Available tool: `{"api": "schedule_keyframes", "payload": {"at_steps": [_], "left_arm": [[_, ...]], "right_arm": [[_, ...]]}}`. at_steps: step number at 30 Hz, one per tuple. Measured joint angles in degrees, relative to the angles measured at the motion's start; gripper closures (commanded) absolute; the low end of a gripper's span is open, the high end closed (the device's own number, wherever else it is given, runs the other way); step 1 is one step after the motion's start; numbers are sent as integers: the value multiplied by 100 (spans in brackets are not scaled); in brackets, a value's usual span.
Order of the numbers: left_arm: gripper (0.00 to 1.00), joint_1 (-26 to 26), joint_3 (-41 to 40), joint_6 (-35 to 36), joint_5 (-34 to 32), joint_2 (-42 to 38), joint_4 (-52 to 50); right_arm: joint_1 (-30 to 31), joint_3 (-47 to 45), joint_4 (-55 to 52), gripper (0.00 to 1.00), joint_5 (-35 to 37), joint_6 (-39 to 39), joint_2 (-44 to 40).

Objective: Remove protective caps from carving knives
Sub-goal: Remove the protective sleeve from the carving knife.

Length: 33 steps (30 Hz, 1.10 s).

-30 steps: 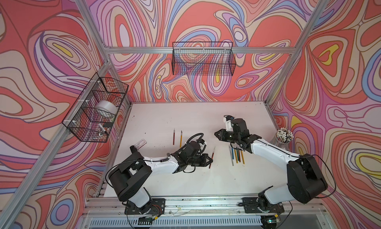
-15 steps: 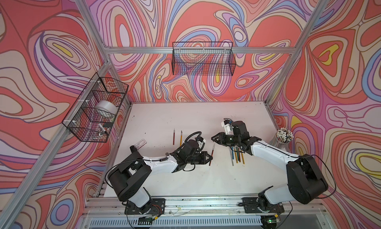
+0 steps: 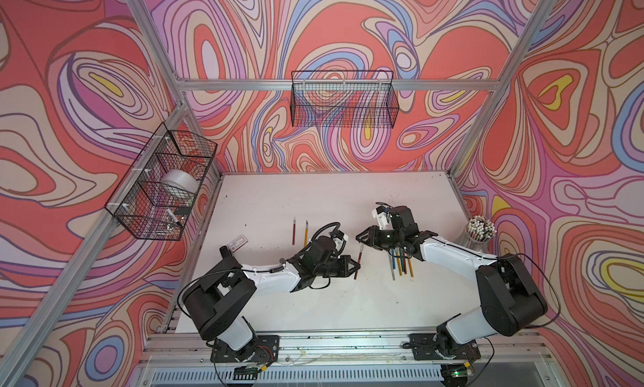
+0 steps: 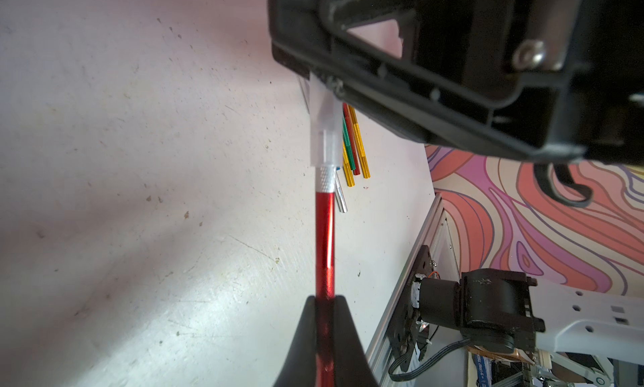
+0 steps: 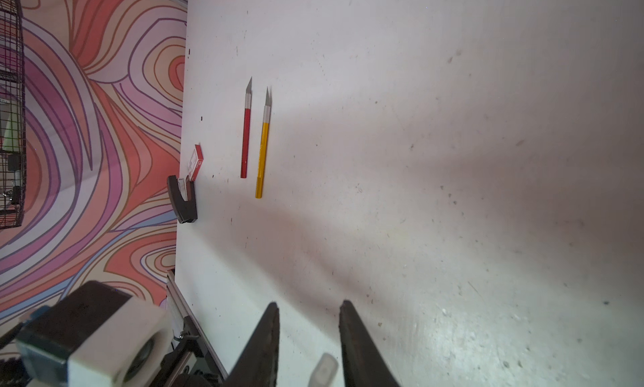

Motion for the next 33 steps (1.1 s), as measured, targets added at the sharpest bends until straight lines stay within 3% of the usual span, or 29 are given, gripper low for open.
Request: {"api": "schedule_keyframes", "payload": {"at_steps": [3,19,33], "left_arm": [[100,0,0,0,-22,0,26],[100,0,-2,7,-68,-2,105],[100,44,-260,4,-238,-66,498]], "right_arm": [[0,0,2,69,-59,15,26],[48,-2,109,97,-26,315,68],[138,354,-28,100,76,420,299]]}}
